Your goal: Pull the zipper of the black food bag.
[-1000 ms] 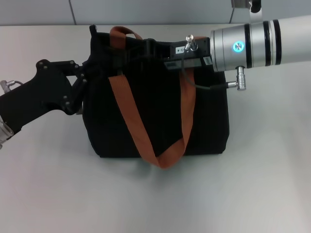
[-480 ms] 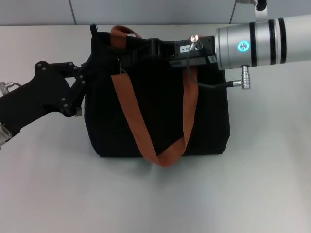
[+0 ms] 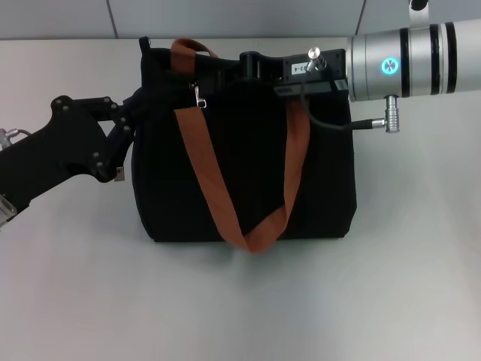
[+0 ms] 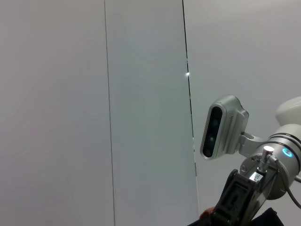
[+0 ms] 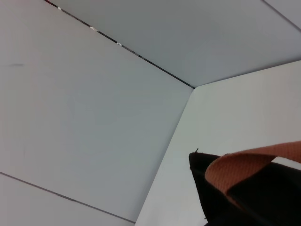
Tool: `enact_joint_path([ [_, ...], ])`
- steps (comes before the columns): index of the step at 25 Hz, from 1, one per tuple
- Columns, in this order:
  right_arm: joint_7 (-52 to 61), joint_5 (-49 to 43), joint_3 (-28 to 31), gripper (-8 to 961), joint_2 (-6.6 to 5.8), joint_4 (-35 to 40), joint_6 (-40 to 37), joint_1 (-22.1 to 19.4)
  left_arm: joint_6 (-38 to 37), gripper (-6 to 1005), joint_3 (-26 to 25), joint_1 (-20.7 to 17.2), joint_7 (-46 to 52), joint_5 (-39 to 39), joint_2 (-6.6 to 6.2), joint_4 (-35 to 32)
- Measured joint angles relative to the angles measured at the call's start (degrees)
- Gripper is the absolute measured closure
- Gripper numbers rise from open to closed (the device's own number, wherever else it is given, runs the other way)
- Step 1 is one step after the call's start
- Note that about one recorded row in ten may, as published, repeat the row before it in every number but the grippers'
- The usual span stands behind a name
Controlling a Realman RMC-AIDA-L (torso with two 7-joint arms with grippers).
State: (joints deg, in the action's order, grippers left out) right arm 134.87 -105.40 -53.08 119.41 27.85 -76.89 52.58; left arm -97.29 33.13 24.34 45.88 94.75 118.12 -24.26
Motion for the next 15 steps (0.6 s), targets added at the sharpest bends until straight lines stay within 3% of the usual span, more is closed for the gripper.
enact_joint_path([
  [15, -1.0, 0.3, -0.8, 857, -0.14, 2.5, -0.7, -0.6, -0.1, 975, 0.0, 0.0, 0.0, 0.0, 0.0, 0.0],
])
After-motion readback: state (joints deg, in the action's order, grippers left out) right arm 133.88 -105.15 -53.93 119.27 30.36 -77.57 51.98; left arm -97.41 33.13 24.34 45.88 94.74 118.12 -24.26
